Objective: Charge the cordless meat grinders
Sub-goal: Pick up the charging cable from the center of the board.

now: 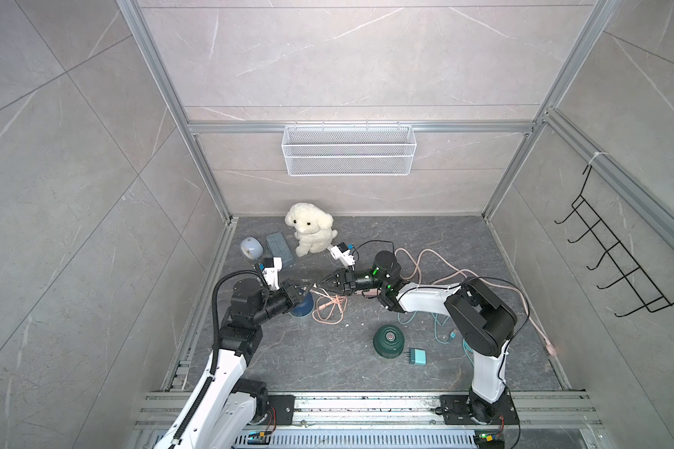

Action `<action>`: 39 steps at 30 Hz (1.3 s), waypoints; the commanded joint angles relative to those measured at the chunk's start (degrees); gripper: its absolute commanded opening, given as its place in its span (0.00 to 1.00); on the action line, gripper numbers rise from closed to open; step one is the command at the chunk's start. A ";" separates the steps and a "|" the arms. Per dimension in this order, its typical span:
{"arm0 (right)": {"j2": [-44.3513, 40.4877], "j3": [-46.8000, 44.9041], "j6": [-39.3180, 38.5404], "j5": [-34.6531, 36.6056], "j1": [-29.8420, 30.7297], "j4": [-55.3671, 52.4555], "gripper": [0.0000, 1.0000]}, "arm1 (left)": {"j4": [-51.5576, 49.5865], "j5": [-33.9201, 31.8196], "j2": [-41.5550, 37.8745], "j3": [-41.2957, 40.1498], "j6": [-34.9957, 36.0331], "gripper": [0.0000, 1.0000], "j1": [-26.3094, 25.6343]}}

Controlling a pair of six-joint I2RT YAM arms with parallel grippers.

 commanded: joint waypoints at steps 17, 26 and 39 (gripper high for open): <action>0.60 0.09 5.22 -2.41 0.69 8.39 0.01 | 0.10 2.78 -0.08 0.93 1.00 0.22 -0.01; -5.51 -3.69 -12.36 1.17 0.93 -16.07 0.00 | -23.35 -6.56 -0.31 10.76 13.61 0.86 0.89; -9.79 -0.20 -33.45 14.46 4.36 -46.39 0.00 | -25.54 -1.56 -1.35 7.01 11.13 0.63 2.29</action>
